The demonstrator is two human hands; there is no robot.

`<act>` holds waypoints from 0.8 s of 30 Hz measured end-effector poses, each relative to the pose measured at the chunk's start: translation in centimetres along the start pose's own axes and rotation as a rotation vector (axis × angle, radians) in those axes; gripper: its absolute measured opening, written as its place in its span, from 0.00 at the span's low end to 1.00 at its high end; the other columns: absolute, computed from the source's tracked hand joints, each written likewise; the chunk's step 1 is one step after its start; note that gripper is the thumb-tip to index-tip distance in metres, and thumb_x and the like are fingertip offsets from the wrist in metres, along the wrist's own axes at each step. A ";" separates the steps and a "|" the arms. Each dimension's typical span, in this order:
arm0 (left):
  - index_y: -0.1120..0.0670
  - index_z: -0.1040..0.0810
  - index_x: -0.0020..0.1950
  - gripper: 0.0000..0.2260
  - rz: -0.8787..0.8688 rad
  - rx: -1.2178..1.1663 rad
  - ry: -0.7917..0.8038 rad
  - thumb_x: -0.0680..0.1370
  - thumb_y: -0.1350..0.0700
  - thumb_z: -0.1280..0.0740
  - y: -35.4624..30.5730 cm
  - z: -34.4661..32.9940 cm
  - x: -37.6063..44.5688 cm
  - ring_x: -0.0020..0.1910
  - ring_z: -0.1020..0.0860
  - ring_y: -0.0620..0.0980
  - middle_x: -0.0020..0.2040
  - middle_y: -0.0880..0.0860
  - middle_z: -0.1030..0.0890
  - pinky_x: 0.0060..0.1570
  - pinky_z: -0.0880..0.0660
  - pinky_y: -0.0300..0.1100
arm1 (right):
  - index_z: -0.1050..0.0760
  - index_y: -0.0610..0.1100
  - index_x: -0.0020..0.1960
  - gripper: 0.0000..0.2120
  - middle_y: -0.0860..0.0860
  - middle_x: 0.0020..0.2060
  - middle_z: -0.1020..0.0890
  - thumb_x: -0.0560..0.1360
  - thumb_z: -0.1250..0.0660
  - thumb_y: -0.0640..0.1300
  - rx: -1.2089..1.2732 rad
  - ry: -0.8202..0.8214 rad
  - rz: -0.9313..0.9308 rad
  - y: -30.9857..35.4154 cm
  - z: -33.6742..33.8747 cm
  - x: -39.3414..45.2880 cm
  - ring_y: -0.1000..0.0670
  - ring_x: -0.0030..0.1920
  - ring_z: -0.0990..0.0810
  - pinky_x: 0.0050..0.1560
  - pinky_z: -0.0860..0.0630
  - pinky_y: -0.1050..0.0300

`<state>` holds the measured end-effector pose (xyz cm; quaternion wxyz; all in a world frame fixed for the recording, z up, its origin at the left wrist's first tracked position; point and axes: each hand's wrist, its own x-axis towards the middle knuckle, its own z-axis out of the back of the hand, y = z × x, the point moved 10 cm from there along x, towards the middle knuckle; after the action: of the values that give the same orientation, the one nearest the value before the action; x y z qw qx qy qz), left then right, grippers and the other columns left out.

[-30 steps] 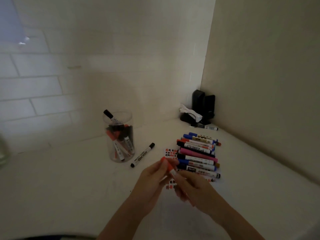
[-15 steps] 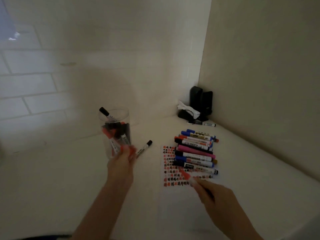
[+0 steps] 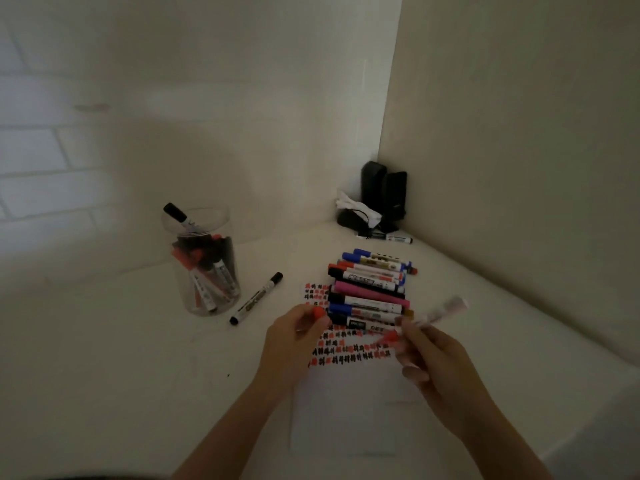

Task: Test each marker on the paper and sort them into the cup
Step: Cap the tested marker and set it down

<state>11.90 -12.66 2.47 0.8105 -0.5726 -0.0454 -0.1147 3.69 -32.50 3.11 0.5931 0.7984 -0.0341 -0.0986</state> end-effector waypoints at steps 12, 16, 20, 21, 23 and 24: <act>0.45 0.22 0.53 0.06 -0.153 0.204 0.093 0.77 0.51 0.33 0.9 -1.0 0.2 0.47 0.23 0.32 0.46 0.40 0.20 0.46 0.30 0.22 | 0.21 0.45 0.49 0.07 0.51 0.30 0.19 0.76 0.33 0.48 -0.511 -0.280 0.238 0.5 5.4 3.0 0.57 0.25 0.25 0.26 0.28 0.66; 0.46 0.21 0.51 0.04 -0.143 0.193 0.065 0.77 0.51 0.32 0.9 -0.7 0.2 0.44 0.22 0.36 0.44 0.42 0.19 0.44 0.28 0.25 | 0.22 0.48 0.49 0.07 0.57 0.35 0.19 0.76 0.34 0.51 -0.770 -0.300 0.264 -0.1 5.6 3.5 0.64 0.32 0.22 0.31 0.29 0.73; 0.47 0.21 0.52 0.05 -0.132 0.187 0.056 0.77 0.51 0.32 1.1 -0.6 0.1 0.45 0.22 0.33 0.45 0.41 0.19 0.43 0.30 0.22 | 0.22 0.49 0.45 0.08 0.55 0.36 0.18 0.75 0.33 0.53 -0.843 -0.345 0.296 -0.2 6.0 3.2 0.56 0.37 0.20 0.37 0.25 0.62; 0.47 0.21 0.52 0.05 -0.139 0.205 0.058 0.77 0.51 0.32 1.0 -0.7 0.1 0.45 0.23 0.31 0.45 0.40 0.19 0.44 0.31 0.21 | 0.22 0.48 0.45 0.08 0.54 0.36 0.18 0.75 0.33 0.52 -0.834 -0.356 0.297 -0.2 6.1 3.2 0.54 0.37 0.20 0.38 0.24 0.59; 0.46 0.22 0.53 0.06 -0.145 0.223 0.061 0.77 0.51 0.32 1.0 -0.7 0.0 0.46 0.24 0.29 0.45 0.39 0.20 0.44 0.32 0.20 | 0.21 0.47 0.44 0.09 0.53 0.36 0.18 0.75 0.33 0.52 -0.819 -0.357 0.289 -0.2 6.2 3.2 0.53 0.37 0.19 0.38 0.24 0.57; 0.46 0.21 0.53 0.06 -0.144 0.227 0.062 0.77 0.51 0.32 1.0 -0.7 0.1 0.46 0.24 0.28 0.45 0.39 0.20 0.44 0.32 0.19 | 0.22 0.47 0.43 0.09 0.53 0.35 0.18 0.76 0.33 0.52 -0.818 -0.349 0.285 -0.2 6.2 3.2 0.53 0.36 0.20 0.37 0.24 0.58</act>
<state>12.18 -13.05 1.29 0.8608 -0.4685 -0.0741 -0.1846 5.57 -38.82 0.79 0.8523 0.4576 -0.2011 -0.1544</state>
